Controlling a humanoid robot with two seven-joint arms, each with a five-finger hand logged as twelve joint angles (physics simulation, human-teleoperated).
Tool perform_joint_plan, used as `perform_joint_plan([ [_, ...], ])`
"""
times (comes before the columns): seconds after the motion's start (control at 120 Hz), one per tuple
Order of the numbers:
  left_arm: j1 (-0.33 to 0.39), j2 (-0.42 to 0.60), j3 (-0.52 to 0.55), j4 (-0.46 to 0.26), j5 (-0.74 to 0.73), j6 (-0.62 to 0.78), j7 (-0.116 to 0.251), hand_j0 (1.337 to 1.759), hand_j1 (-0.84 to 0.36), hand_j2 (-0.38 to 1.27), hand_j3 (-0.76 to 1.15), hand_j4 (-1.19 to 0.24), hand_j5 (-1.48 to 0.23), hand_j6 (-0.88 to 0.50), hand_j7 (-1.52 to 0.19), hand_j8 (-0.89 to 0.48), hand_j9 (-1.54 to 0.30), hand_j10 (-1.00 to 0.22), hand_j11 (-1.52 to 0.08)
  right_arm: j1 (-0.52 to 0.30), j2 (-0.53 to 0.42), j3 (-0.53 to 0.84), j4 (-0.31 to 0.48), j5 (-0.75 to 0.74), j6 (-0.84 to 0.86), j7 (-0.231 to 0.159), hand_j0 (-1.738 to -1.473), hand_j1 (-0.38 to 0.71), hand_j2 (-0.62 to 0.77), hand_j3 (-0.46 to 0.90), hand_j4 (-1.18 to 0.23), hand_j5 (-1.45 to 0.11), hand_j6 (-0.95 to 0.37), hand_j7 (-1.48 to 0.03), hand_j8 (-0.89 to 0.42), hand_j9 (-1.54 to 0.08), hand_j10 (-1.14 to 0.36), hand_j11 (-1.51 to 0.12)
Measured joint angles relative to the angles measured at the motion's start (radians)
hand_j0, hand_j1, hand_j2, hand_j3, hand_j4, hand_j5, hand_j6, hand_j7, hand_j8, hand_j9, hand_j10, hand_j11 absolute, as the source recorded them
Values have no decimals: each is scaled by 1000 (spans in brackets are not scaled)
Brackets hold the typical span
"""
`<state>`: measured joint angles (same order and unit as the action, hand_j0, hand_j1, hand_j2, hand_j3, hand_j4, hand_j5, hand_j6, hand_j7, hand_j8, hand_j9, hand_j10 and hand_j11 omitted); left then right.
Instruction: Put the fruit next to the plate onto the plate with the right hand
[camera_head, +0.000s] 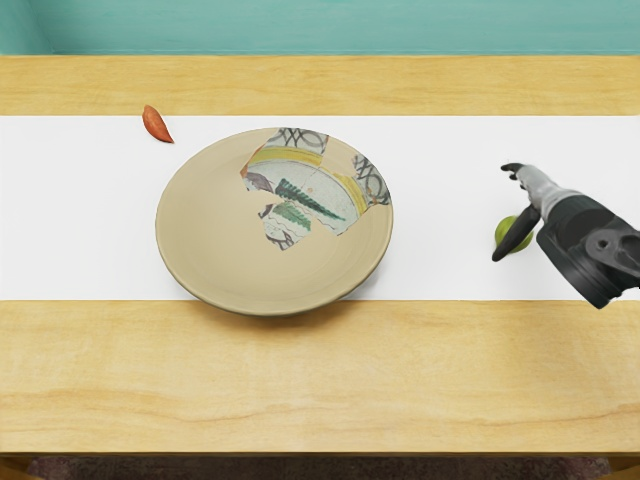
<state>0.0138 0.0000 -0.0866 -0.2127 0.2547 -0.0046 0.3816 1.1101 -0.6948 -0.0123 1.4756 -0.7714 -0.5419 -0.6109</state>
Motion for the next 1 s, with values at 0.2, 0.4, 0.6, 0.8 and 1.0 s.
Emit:
perform_joint_plan([
  [0.2, 0, 0, 0, 1, 0, 0, 0, 1658, 349, 0, 0, 0, 0, 0, 0, 0, 0, 0, 0, -11, 15, -20, -20, -4, -17, 0, -1658, -48, -48, 0, -255, -328, -256, -328, -255, -328, -255, -328],
  [0.4, 0, 0, 0, 0, 0, 0, 0, 1658, 349, 0, 0, 0, 0, 0, 0, 0, 0, 0, 0, -32, 29, -22, -30, -4, -19, 0, -1658, 49, -64, 0, -336, -434, -337, -434, -336, -434, -336, -434],
  [0.6, 0, 0, 0, 1, 0, 0, 0, 1658, 349, 0, 0, 0, 0, 0, 0, 0, 0, 0, 0, -45, 30, -23, -34, -6, -19, 0, -1658, 140, -78, 0, -414, -530, -413, -532, -360, -533, -412, -532],
  [0.8, 0, 0, 0, 1, 0, 0, 0, 1658, 349, 0, 0, 0, 0, 0, 0, 0, 0, 0, 0, -53, 31, -24, -34, -8, -18, 0, -1657, 233, -113, 0, -500, -629, -496, -638, -401, -644, -483, -645],
  [1.0, 0, 0, -1, 0, 0, 0, 0, 1658, 349, 0, 0, 0, 0, 0, 0, 0, 0, 0, 0, -63, 31, -23, -34, -14, -16, 0, -1649, 321, -51, -2, -588, -716, -466, -737, -294, -749, -411, -770],
])
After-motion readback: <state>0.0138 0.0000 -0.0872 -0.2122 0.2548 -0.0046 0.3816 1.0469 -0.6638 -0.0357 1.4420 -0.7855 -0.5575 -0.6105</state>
